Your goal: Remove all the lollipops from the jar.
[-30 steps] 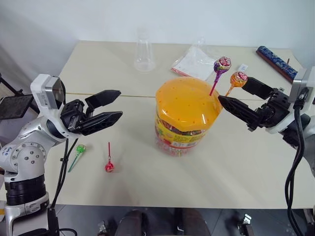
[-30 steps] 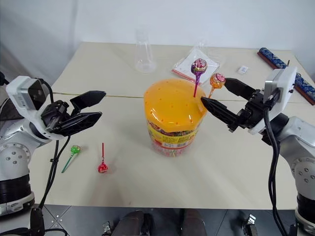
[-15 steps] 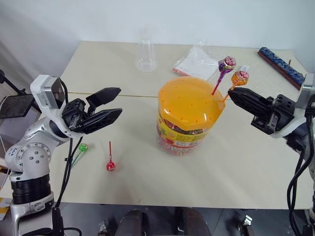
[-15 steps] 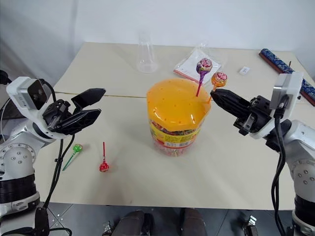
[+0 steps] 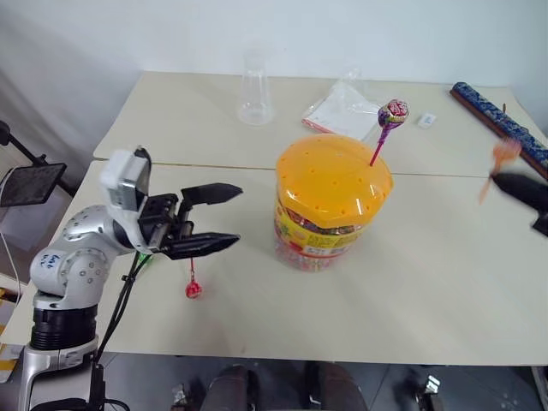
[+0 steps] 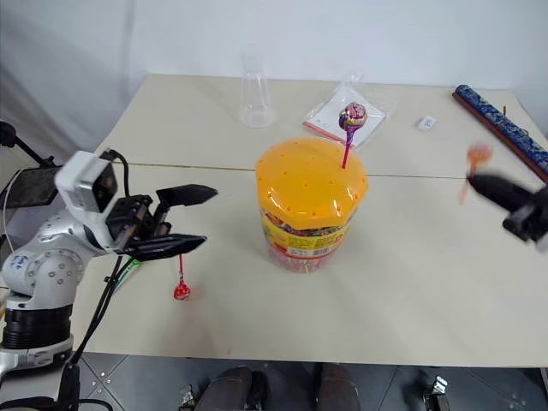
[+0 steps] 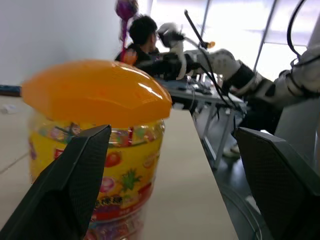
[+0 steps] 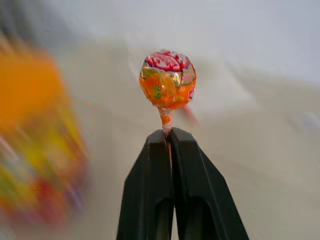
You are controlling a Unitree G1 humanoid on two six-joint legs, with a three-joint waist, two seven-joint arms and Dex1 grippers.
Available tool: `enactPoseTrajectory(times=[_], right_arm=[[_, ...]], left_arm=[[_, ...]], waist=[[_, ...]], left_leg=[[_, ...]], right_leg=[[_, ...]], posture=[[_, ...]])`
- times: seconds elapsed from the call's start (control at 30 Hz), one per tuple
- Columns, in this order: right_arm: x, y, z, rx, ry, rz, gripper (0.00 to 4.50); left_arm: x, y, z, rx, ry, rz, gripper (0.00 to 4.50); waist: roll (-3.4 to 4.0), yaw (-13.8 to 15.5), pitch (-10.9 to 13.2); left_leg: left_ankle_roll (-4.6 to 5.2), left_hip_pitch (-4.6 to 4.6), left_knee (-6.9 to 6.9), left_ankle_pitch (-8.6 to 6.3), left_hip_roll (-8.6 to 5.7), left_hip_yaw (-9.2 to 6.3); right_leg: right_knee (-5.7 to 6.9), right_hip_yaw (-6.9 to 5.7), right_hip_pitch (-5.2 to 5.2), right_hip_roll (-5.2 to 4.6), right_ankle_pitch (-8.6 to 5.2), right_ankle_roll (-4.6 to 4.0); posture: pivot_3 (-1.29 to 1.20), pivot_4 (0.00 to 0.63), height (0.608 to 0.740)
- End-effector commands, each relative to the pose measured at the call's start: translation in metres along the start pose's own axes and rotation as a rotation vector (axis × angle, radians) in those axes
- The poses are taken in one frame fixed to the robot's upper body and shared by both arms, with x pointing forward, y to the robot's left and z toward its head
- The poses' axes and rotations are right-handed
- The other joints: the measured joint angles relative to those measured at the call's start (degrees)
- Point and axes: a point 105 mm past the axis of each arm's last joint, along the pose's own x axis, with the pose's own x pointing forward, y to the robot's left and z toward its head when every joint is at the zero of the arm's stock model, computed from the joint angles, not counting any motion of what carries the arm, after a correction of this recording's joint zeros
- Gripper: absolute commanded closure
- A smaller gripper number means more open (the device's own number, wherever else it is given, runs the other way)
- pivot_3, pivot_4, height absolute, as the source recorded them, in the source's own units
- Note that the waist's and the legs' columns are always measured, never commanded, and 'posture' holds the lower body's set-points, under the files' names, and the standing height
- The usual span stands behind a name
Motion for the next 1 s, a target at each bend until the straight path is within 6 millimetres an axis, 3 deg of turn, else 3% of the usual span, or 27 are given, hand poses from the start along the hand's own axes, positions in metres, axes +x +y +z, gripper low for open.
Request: enactPoseTrajectory(times=[0.03,0.2,0.33,0.43,0.63,0.7,0.77,0.93,1.0], right_arm=[[0.000,-0.013,-0.045,-0.137,0.229,-0.083,4.45],[0.003,-0.002,-0.094,-0.157,0.353,0.031,4.45],[0.004,-0.005,-0.101,-0.139,0.338,0.052,3.53],[0.007,-0.007,-0.094,-0.142,0.262,0.064,2.49],[0.012,0.025,-0.004,-0.086,-0.282,0.303,0.47],[0.012,0.041,0.034,-0.092,-0.444,0.373,0.47],[0.011,0.055,0.057,-0.088,-0.528,0.434,0.47],[0.023,0.100,0.115,-0.100,-0.668,0.581,0.47],[0.030,0.112,0.129,-0.086,-0.678,0.616,0.47]], left_arm=[[0.004,-0.006,0.001,0.080,0.041,-0.028,0.30],[0.002,-0.007,0.001,0.098,0.045,-0.010,0.30],[0.000,-0.006,0.005,0.110,0.041,0.016,0.30],[0.000,-0.005,0.009,0.111,0.016,0.037,0.30],[-0.006,0.005,0.029,0.064,-0.172,0.160,0.30],[-0.015,0.010,0.039,-0.022,-0.288,0.197,0.30],[-0.021,0.011,0.041,-0.085,-0.343,0.214,0.30],[-0.027,0.012,0.028,-0.119,-0.299,0.236,0.30],[-0.029,0.012,0.023,-0.124,-0.273,0.230,0.30]], waist=[[-0.02,-0.2,0.0],[0.06,-0.8,0.0],[0.07,-0.8,0.0],[0.07,-0.7,0.0],[0.10,-0.6,0.0],[0.12,-0.6,0.0],[0.12,-0.8,0.0],[0.12,-0.7,0.0],[0.12,-0.8,0.0]], left_leg=[[0.00,-0.01,0.01,0.00,0.00,0.00],[-0.01,0.08,0.03,0.01,0.01,0.14],[-0.02,0.03,0.03,0.01,0.01,0.09],[-0.01,0.04,0.06,0.01,0.01,0.07],[-0.01,0.06,0.07,0.01,0.01,-0.01],[-0.01,0.07,0.08,0.01,0.02,-0.03],[-0.01,0.07,0.10,0.01,0.04,-0.06],[-0.08,0.06,0.09,-0.01,0.04,-0.23],[-0.08,0.05,0.10,-0.01,0.00,-0.14]], right_leg=[[0.00,0.00,0.00,0.00,0.00,0.00],[0.07,0.15,-0.02,0.00,0.00,0.00],[0.02,0.10,-0.02,0.00,0.00,0.00],[0.02,0.10,0.01,-0.01,0.00,0.00],[0.05,0.09,0.05,-0.01,0.01,0.01],[0.08,0.08,0.05,-0.02,0.01,0.02],[0.12,0.09,0.04,-0.05,0.01,0.02],[0.21,0.01,0.04,-0.04,0.01,0.01],[0.19,0.02,0.00,-0.06,0.01,0.01]], posture=[[0.00,0.150,0.740],[0.00,0.150,0.740],[0.00,0.150,0.740],[0.00,0.150,0.740],[0.00,0.150,0.740],[0.00,0.150,0.740],[0.00,0.150,0.740],[0.00,0.150,0.740],[0.00,0.150,0.740]])
